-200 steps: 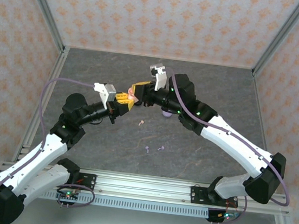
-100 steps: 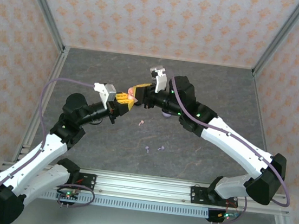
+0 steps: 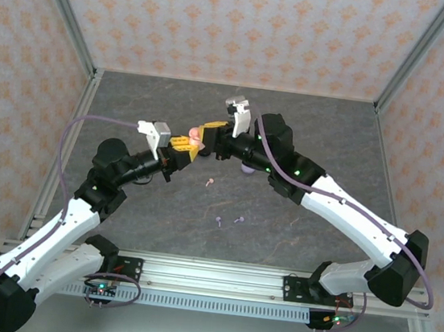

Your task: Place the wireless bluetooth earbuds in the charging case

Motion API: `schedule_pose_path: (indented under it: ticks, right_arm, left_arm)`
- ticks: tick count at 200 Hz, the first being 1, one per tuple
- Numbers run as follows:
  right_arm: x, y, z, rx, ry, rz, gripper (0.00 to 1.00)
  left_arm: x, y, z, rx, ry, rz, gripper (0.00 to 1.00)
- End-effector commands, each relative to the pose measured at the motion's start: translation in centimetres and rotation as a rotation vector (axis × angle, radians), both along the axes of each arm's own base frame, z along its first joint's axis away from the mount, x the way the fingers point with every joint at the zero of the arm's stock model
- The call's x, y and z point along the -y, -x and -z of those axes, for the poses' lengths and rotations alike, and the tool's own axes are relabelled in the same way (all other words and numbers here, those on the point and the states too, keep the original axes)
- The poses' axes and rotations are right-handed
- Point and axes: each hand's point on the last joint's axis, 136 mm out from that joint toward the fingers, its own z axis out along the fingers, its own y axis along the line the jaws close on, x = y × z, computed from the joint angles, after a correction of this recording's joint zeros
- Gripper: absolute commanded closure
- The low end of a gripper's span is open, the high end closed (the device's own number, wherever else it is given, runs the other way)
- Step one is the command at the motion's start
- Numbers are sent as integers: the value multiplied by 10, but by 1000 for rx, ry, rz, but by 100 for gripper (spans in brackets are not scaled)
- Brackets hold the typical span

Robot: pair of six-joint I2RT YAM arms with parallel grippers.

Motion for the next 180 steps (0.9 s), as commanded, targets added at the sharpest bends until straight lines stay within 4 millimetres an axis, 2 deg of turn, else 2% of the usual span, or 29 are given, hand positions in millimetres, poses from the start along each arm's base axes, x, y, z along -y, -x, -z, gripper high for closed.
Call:
schedule_pose_path:
  ticks: [1,52,110,180]
  right_arm:
    - [3,2,-25,81,-66,8,81]
    - [-6,-3,-27,94,-83,3,81]
    - [-15,-7,-15,67,-72,-14,81]
    - [-22,-4,-12,48,-84,-48,82]
  left_arm:
    - [-2,0,-12,11,78,-12,85]
    - [-2,2,-12,1,106,-6,85]
    - [-2,3,-17,8,120,-4,85]
    - [-4,2,-16,5,122,-17,86]
